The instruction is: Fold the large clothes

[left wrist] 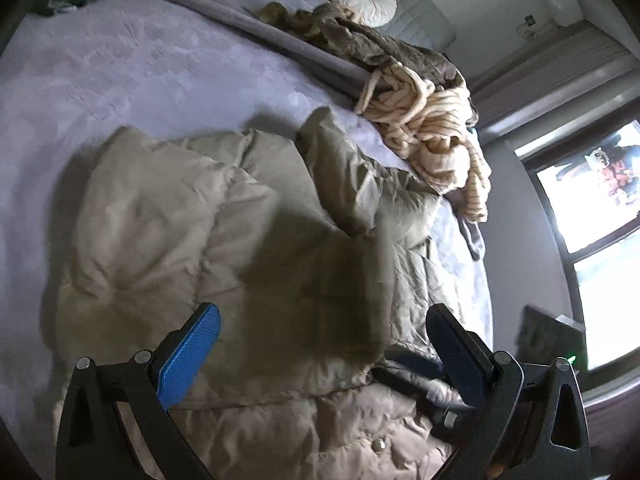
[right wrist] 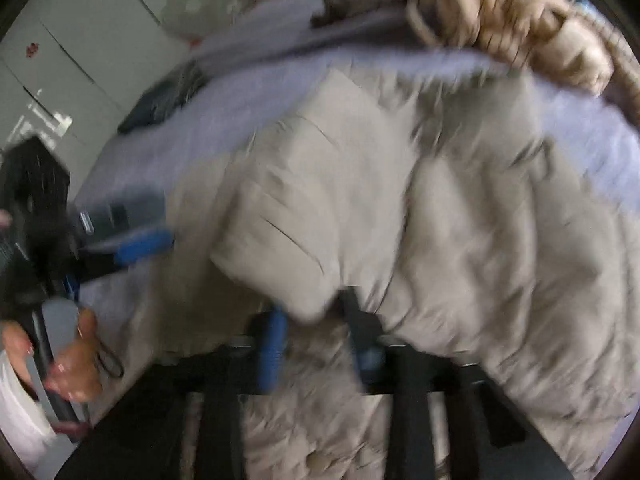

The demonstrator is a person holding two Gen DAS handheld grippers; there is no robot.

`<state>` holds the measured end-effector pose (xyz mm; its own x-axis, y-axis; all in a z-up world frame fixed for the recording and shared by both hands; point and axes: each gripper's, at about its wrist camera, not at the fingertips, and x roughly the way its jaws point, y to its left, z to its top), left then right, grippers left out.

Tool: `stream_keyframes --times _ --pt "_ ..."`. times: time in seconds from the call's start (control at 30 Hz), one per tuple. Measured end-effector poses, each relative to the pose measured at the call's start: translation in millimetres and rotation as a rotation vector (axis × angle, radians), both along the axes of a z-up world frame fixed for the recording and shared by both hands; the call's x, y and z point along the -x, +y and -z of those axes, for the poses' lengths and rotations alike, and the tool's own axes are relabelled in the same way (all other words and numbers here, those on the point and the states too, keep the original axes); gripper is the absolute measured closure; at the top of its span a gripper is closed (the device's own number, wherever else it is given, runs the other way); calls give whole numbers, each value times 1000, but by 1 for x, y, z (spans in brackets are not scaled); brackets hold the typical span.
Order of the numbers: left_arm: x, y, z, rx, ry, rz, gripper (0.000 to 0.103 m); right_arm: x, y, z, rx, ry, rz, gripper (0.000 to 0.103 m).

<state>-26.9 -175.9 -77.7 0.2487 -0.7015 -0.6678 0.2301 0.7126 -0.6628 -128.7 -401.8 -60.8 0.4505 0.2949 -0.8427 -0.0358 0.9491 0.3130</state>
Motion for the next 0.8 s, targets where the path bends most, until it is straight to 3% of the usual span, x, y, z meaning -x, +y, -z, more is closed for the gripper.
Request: stream_keyframes --times 0.03,0.2,0.4,0.5,0.53,0.57,0.6,0.67,0.73,0.8 --pt "0 -5 1 5 9 11 0 4 -3 5 -24 21 6 37" --pt "0 -31 9 -21 24 61 0 51 -57 8 -153 54 129 36" --pt "-13 -78 25 -77 38 118 3 122 -172 31 -392 92 483 39" --pt "-17 -99 34 -95 64 145 41 153 -225 50 -588 67 698 43" --pt "-18 -106 37 -107 78 152 74 158 -236 54 -627 54 745 45" --pt "-18 -107 39 -110 85 158 91 163 -248 59 -678 34 799 50" --pt "-17 -107 37 -108 84 150 91 166 -255 63 -704 23 829 53" --pt "-9 -100 25 -105 27 124 91 165 -270 66 -721 10 887 96" --pt "4 -88 15 -141 -30 113 91 156 -278 56 -681 -16 880 97" --pt "14 -75 16 -178 -50 105 91 144 -273 37 -607 -52 801 98"
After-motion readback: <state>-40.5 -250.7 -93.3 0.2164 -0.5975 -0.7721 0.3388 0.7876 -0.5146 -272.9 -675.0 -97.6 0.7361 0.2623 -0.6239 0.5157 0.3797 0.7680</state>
